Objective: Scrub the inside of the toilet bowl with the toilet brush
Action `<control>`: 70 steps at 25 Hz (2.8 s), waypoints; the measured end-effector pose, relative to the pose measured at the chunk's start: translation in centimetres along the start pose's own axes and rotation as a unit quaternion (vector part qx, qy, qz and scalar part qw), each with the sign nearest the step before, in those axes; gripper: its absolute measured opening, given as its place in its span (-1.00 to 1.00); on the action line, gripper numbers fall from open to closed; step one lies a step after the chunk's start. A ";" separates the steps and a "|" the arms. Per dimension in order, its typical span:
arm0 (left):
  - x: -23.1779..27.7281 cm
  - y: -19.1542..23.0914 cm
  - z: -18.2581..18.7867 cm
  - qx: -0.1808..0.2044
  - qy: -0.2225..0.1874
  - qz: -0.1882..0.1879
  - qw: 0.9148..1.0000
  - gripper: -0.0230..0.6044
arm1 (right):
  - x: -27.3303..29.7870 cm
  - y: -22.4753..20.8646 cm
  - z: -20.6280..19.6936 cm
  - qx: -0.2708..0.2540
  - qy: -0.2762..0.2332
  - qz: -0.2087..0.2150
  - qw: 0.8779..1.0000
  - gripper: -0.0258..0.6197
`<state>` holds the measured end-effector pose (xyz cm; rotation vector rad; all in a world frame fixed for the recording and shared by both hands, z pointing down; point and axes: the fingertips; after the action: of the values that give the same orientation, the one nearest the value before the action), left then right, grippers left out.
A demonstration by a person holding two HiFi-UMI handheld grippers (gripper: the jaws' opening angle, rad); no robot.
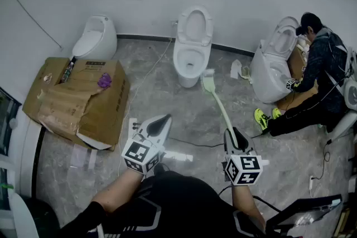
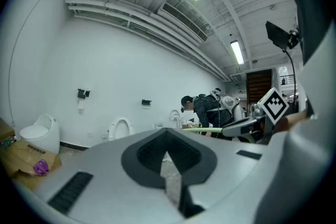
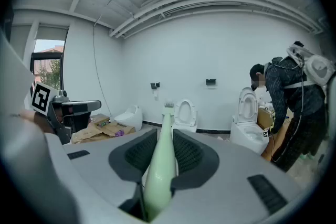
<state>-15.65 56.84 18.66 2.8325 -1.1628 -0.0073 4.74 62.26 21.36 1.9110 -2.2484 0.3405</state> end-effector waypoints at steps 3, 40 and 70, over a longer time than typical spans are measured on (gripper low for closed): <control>0.3 -0.4 -0.1 0.001 0.000 -0.001 1.000 -0.90 | 0.0 -0.5 0.1 -0.002 -0.003 0.001 1.000 -0.61; 8.9 13.5 -0.4 -0.028 -0.013 -0.021 0.999 -0.90 | 17.1 -0.1 3.9 0.009 -0.001 -0.002 1.000 -0.61; 28.6 28.6 1.4 -0.022 -0.003 0.005 1.000 -0.90 | 42.0 -8.8 11.4 -0.004 -0.005 0.034 0.999 -0.61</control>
<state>-15.37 16.39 20.12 2.7899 -1.1640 -0.0396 6.77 17.96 22.51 1.8388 -2.3215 0.3310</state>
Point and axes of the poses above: the fingertips, and each gripper's own axes: x forward along the fingers, y to its left, z out of its top, and after that the axes turned 5 degrees about -y, right-handed
